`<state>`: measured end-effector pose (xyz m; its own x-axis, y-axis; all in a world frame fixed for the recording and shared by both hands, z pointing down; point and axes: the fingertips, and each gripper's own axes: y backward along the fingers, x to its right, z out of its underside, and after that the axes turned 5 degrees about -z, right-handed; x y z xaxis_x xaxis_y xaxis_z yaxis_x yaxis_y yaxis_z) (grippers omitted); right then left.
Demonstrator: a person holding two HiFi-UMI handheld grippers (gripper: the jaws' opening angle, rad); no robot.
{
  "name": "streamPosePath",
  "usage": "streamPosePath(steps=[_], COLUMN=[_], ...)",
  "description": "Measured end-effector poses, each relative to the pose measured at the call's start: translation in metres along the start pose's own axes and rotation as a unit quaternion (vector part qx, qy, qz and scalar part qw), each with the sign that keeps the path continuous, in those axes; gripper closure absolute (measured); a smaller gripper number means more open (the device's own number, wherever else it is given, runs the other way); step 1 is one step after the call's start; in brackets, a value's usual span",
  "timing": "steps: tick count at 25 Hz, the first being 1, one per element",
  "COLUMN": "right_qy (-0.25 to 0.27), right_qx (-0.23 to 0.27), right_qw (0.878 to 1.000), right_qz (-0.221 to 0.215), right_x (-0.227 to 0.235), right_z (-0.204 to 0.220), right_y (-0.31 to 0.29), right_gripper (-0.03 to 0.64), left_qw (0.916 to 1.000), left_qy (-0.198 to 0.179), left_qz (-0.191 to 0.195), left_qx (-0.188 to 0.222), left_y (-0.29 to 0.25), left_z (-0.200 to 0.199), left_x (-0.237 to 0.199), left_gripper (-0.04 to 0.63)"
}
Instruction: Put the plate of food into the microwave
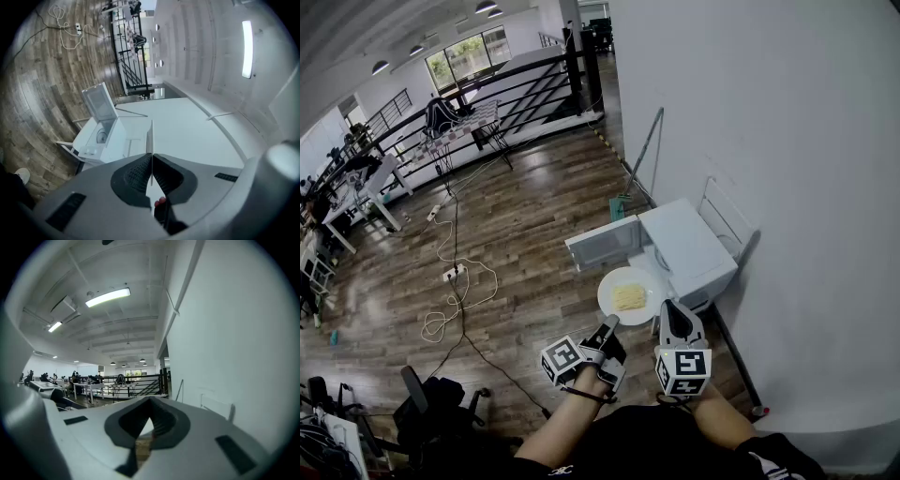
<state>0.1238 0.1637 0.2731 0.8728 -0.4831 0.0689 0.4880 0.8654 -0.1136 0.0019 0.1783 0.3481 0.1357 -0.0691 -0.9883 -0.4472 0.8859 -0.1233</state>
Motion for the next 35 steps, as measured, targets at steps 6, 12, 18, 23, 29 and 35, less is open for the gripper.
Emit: streamPosePath(steps=[6, 12, 18, 23, 29, 35], right_qy=[-0.005, -0.012, -0.002, 0.003, 0.004, 0.012], right_qx=[0.006, 0.017, 0.006, 0.001, -0.009, -0.016], right_qw=[1.0, 1.0, 1.0, 1.0, 1.0, 1.0], right_qz=[0.005, 0.016, 0.011, 0.011, 0.009, 0.002], right_x=[-0.007, -0.019, -0.045, -0.065, -0.09, -0.092], right_z=[0.0, -0.003, 0.004, 0.008, 0.023, 0.027], right_y=[0.002, 0.008, 0.005, 0.002, 0.003, -0.015], right_gripper=[0.609, 0.609, 0.609, 0.609, 0.609, 0.609], left_qw=[0.9999, 0.998, 0.9981, 0.9974, 0.9976, 0.9968], left_qy=[0.016, 0.058, 0.058, 0.068, 0.068, 0.078], left_qz=[-0.001, 0.023, 0.021, 0.024, 0.013, 0.009], left_qx=[-0.002, 0.004, 0.006, 0.006, -0.004, -0.011], left_y=[0.008, 0.021, 0.038, 0.053, 0.069, 0.061], left_z=[-0.003, -0.01, -0.023, -0.035, -0.042, -0.05], left_x=[-0.008, -0.007, -0.015, -0.021, -0.041, -0.054], left_gripper=[0.588, 0.588, 0.588, 0.588, 0.588, 0.588])
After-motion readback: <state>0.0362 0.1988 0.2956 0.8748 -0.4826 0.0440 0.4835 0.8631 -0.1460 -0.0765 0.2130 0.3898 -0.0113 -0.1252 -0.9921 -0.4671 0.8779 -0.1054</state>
